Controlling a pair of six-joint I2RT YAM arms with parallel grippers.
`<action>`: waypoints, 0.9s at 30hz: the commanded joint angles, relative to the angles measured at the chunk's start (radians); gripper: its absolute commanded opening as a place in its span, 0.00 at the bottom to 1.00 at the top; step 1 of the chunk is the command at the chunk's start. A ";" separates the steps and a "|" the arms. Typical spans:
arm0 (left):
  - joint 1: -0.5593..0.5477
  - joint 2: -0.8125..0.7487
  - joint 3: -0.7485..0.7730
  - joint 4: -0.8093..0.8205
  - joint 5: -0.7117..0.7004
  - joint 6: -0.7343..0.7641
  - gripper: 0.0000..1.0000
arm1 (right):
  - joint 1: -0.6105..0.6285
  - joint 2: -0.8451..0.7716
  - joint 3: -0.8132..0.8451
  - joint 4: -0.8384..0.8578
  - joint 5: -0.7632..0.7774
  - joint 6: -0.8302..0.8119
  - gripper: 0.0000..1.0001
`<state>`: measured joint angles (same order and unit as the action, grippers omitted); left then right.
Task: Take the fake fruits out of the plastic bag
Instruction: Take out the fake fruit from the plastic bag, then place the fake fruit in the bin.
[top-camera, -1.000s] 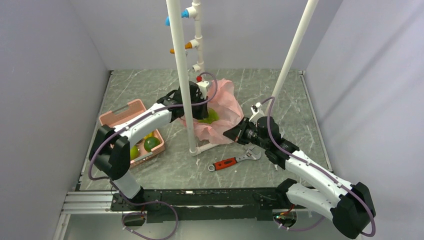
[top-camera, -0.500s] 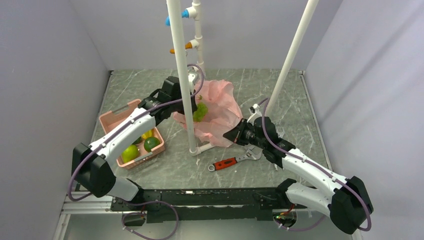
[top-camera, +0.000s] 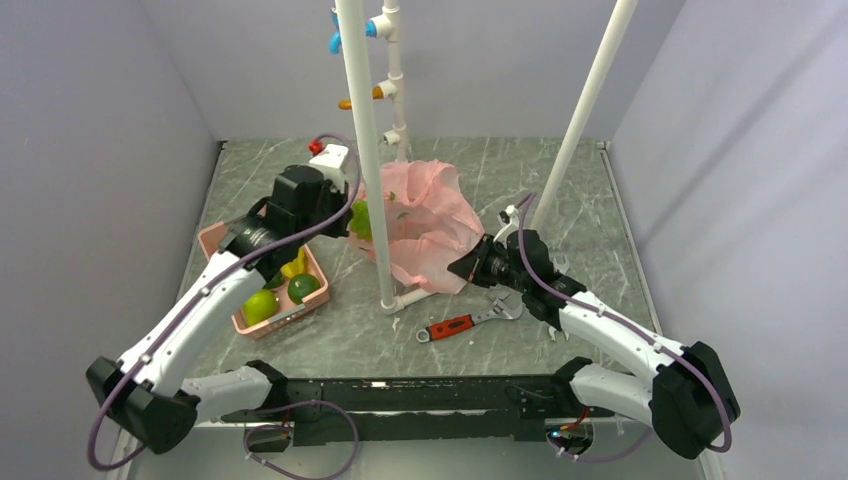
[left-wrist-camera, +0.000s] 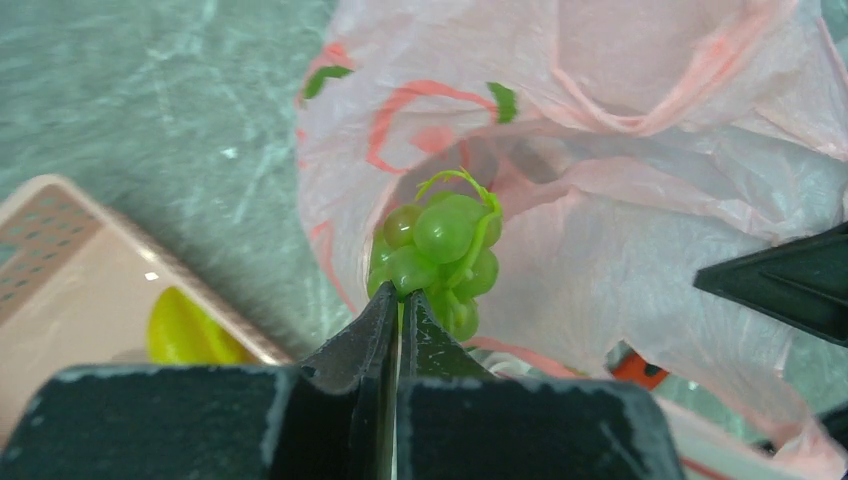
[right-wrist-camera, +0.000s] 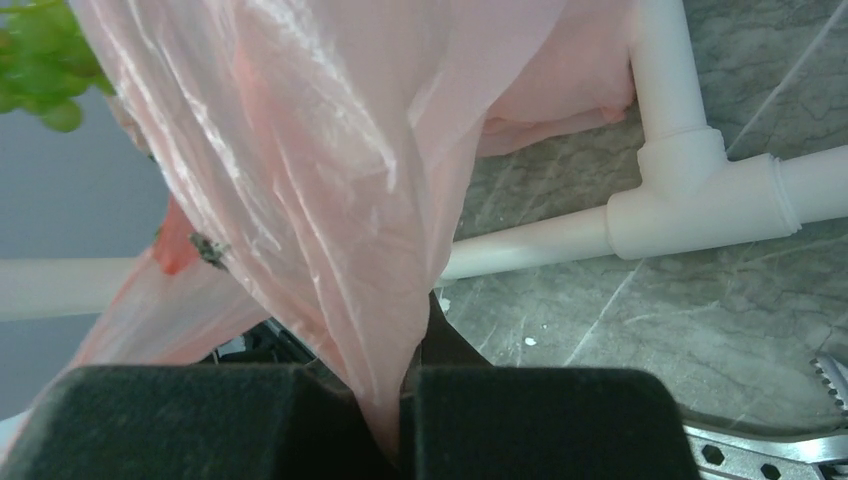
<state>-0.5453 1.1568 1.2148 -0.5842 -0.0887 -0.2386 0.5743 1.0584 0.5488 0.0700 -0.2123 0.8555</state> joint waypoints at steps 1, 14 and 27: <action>0.029 -0.102 0.015 -0.053 -0.160 0.035 0.00 | -0.014 0.018 0.030 0.070 -0.018 -0.021 0.00; 0.129 -0.370 -0.046 -0.086 -0.390 0.021 0.00 | -0.044 0.015 0.023 0.066 -0.036 -0.036 0.00; 0.206 -0.367 -0.210 -0.086 -0.574 -0.110 0.01 | -0.047 0.023 -0.002 0.125 -0.083 -0.078 0.00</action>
<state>-0.3862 0.7784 1.0916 -0.6979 -0.6243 -0.2756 0.5316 1.0794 0.5488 0.0998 -0.2501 0.8268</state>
